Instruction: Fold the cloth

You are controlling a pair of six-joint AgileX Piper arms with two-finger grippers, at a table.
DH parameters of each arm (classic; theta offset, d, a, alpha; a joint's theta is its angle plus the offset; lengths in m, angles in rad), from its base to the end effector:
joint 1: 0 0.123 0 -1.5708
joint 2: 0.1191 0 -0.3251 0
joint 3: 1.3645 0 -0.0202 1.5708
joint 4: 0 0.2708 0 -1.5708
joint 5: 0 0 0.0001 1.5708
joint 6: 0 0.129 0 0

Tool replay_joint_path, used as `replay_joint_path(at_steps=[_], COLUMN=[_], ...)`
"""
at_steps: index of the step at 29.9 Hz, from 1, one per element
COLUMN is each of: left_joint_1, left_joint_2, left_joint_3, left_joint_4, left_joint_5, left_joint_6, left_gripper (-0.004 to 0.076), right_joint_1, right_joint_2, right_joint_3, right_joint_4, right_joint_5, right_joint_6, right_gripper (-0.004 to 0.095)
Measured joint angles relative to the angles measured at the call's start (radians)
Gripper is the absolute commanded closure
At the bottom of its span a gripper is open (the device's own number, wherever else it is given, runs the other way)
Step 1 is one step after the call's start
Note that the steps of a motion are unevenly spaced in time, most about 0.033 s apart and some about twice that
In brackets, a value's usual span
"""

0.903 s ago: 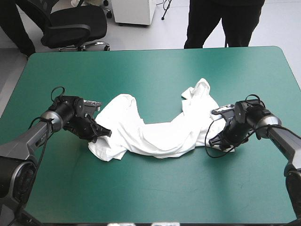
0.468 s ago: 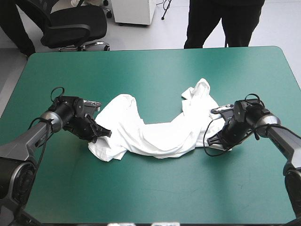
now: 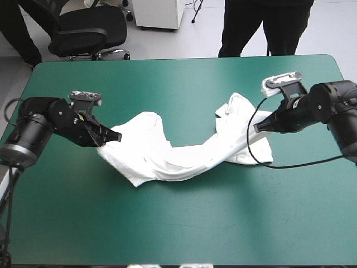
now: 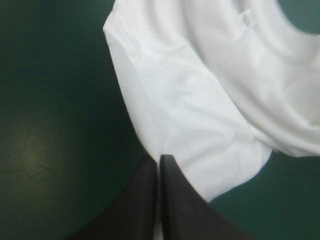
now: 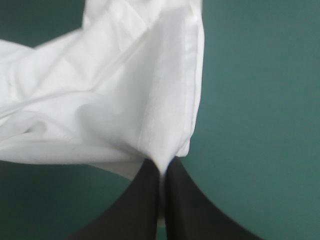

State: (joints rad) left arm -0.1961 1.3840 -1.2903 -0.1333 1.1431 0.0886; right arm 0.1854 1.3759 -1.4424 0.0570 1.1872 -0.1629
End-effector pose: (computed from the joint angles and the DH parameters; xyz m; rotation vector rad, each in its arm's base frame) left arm 0.2928 -0.0741 0.3491 0.3464 2.6987 -0.2123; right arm 0.2993 0.0631 0.3979 -0.4425 2.5660 0.0845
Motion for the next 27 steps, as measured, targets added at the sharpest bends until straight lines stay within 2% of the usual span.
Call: replay_joint_path(at_steps=[7, 12, 17, 21, 27], left_joint_1=[0.000, 0.000, 0.000, 0.000, 0.000], left_joint_2=[-0.107, -0.120, -0.130, -0.148, -0.216], left_joint_3=[-0.320, -0.631, -0.867, -0.973, -0.999], left_joint_4=[-0.055, -0.055, -0.056, -0.058, -0.078], left_joint_5=[0.082, 0.088, 0.087, 0.087, 0.085], left_joint_6=[-0.016, -0.025, -0.026, -0.026, -0.010], left_gripper=[0.0741, 0.0741, 0.0741, 0.0741, 0.0741], right_joint_1=[0.000, 0.000, 0.000, 0.000, 0.000], right_joint_2=[-0.078, -0.089, -0.091, -0.112, -0.188], right_joint_3=[-0.248, -0.447, -0.638, -0.757, -0.835], right_joint_4=[0.023, 0.047, 0.089, 0.109, 0.154], right_joint_5=[0.051, 0.059, 0.029, -0.008, -0.072], right_joint_6=[0.001, 0.001, 0.001, -0.001, -0.019], right_gripper=[0.0925, 0.0925, 0.0924, 0.0925, 0.0925])
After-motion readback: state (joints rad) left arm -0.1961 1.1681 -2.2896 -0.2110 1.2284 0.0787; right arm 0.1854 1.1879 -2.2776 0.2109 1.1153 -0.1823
